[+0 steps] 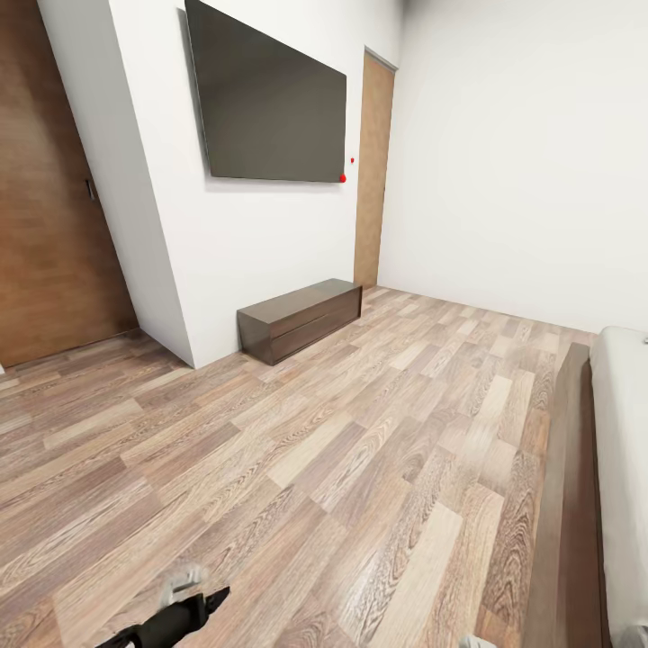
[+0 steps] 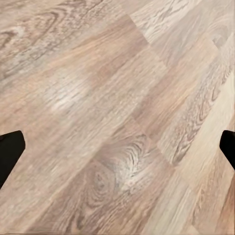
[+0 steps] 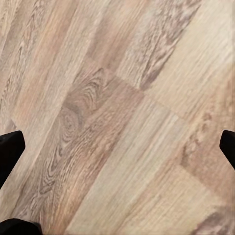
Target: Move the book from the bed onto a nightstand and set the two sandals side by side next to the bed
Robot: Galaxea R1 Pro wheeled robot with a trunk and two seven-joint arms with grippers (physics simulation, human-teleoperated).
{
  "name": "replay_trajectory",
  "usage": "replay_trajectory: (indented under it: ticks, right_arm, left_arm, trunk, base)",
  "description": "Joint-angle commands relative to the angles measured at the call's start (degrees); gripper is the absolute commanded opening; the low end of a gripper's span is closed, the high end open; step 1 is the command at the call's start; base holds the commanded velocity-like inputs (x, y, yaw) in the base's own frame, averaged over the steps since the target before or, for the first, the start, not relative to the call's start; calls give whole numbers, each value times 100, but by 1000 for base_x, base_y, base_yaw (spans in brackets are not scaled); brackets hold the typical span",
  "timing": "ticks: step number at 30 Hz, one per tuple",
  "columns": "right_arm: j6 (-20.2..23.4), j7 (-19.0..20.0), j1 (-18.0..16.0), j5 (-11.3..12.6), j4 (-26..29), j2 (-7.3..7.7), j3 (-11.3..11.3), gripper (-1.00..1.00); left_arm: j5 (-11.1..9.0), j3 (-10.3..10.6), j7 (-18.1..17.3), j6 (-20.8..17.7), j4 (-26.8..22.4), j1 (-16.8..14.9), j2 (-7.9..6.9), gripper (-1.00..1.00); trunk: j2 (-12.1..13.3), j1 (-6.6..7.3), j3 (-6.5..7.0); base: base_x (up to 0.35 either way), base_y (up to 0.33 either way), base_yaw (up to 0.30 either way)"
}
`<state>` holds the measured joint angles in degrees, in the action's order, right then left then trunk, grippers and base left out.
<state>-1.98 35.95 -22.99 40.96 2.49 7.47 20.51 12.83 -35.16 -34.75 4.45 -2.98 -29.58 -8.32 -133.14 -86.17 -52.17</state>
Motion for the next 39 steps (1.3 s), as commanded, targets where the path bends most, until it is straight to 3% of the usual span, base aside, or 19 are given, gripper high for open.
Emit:
replay_trajectory:
  ticks: [1, 4, 8, 20, 28, 39]
  right_arm:
    - [-21, 13, -3, 37, -4, 4, 49, 100]
    - [-21, 10, -3, 36, 0, 5, 49, 100]
    - [-21, 9, -3, 35, 5, 5, 49, 100]
    - [-21, 9, -3, 35, 6, 3, 24, 100]
    - [-21, 9, -3, 37, 14, 6, 15, 100]
    - [-21, 9, -3, 36, 15, 8, 5, 100]
  left_arm:
    - [182, -14, 105, 180, 63, -4, 17, 100]
    - [585, 29, 262, 409, 139, -4, 43, 100]
    - [804, 36, 307, 479, 161, -4, 75, 100]
    - [869, 35, 319, 496, 166, -4, 84, 100]
    - [876, 40, 312, 492, 166, -4, 84, 100]
    - [880, 44, 310, 486, 166, -4, 84, 100]
  trunk:
    - [-2, 1, -5]
    - [-2, 1, -5]
    - [-2, 1, -5]
    - [-2, 1, -5]
    - [-2, 1, -5]
    - [439, 243, 192]
  base:
    - [0, 0, 0]
    - [0, 0, 0]
    - [0, 0, 41]
    - [0, 0, 215]
    - [0, 0, 57]
    - [0, 0, 2]
